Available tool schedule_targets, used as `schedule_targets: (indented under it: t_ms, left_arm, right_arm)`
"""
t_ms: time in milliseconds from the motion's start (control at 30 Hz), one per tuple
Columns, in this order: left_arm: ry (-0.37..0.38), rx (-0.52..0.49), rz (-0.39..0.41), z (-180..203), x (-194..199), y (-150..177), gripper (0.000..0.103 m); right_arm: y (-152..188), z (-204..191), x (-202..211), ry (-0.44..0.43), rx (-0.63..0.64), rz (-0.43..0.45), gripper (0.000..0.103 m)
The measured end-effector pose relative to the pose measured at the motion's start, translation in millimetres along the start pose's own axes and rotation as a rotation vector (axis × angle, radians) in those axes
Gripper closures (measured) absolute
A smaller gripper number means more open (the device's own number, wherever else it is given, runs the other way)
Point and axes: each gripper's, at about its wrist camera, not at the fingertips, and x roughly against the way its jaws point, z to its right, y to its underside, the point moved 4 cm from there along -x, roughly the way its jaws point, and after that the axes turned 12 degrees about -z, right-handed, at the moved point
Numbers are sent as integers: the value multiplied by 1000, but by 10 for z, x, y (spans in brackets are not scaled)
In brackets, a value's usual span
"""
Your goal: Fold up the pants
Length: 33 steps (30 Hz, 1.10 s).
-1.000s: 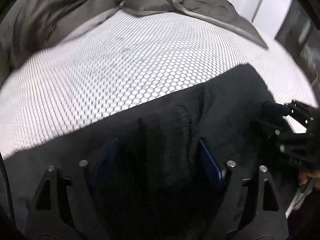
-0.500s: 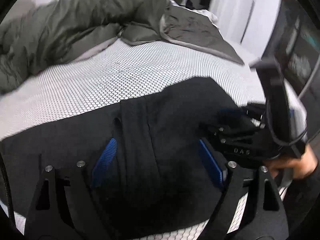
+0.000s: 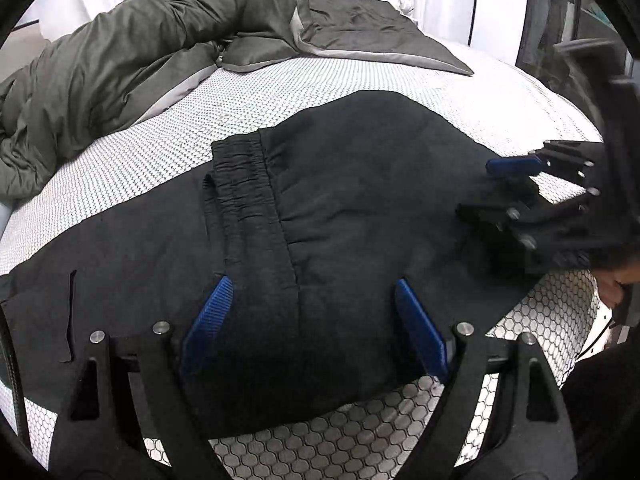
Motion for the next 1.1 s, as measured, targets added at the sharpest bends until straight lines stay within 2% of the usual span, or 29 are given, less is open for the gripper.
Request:
schedule_targets:
  t_ms: [133, 200, 333, 467, 533, 600, 667, 700, 767, 833, 900, 1000, 1100]
  left_arm:
    - [-7, -34, -10, 74, -54, 23, 21]
    - [-8, -45, -35, 56, -158, 48, 21]
    - [-33, -61, -34, -6, -238, 164, 15]
    - [-22, 22, -40, -196, -189, 262, 11]
    - [-30, 52, -26, -264, -110, 283, 11]
    - [-46, 65, -6, -289, -25, 311, 11]
    - [-85, 71, -6, -317, 1, 367, 11]
    - [-119, 80, -12, -349, -24, 419, 9]
    - [-110, 97, -26, -394, -70, 487, 7]
    - [-73, 136, -25, -464, -60, 538, 7]
    - [-41, 177, -3, -524, 55, 582, 7]
    - [16, 272, 71, -695, 359, 676, 7]
    - [41, 456, 122, -1146, 619, 867, 7]
  right_arm:
    - [113, -278, 53, -80, 94, 11, 30]
    - [191, -343, -68, -38, 128, -30, 30]
    - [286, -164, -60, 11, 111, -33, 29]
    - [440, 129, 38, 32, 47, -26, 28]
    - [531, 146, 152, 10, 26, 3, 28]
    - [457, 190, 190, -28, 20, 36, 28]
    - [477, 193, 259, -62, 18, 60, 26]
    - [480, 191, 224, -56, 22, 44, 25]
    - [532, 206, 125, -5, 45, -6, 23]
    - [547, 188, 44, 20, 72, -33, 22]
    - [543, 232, 134, 2, 50, -20, 22]
    - [546, 297, 346, -93, 22, 69, 22]
    - [561, 435, 479, -174, -37, 144, 20]
